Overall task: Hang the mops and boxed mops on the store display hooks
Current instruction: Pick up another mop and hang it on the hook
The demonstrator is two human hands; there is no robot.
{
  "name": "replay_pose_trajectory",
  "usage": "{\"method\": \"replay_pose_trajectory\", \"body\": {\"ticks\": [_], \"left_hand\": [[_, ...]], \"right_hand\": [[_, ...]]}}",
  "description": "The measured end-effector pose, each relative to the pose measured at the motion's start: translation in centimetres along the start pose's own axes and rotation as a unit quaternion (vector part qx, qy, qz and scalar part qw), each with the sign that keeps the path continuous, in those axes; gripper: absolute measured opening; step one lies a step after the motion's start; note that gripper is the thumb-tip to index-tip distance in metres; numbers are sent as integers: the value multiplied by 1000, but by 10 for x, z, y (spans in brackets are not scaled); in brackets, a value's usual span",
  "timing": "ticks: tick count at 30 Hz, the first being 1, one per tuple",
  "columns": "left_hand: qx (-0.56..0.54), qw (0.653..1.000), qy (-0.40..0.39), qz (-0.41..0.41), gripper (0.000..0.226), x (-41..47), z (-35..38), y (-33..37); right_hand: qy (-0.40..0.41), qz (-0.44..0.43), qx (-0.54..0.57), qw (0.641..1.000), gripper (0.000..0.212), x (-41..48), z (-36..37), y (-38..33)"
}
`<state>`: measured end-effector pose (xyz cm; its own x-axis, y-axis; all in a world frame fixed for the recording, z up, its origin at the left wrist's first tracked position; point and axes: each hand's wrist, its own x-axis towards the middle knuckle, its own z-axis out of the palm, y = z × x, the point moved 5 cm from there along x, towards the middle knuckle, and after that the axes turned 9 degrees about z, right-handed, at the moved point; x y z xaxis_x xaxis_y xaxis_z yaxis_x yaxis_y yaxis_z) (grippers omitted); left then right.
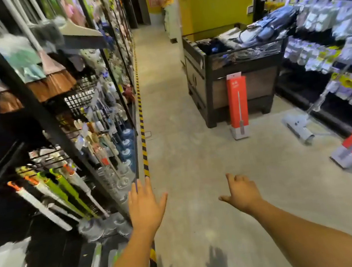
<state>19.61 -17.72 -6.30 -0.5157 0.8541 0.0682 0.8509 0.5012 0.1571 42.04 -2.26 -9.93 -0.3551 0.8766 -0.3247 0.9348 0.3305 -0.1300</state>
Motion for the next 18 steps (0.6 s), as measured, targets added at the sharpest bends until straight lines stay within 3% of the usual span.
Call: {"method": "replay_pose_trajectory", "body": {"ticks": [9, 14, 18], "left_hand": [[21, 967, -177, 181, 80, 26, 121, 228], [18, 934, -226, 277, 80, 39, 167, 364], [-4, 912, -253, 322, 80, 44, 188, 439]], "right_hand": [[-74, 179, 39, 980, 76, -3, 35, 236], [-72, 282, 58, 955, 77, -8, 28, 351], [-78, 345, 80, 932, 76, -4, 26, 405]]}}
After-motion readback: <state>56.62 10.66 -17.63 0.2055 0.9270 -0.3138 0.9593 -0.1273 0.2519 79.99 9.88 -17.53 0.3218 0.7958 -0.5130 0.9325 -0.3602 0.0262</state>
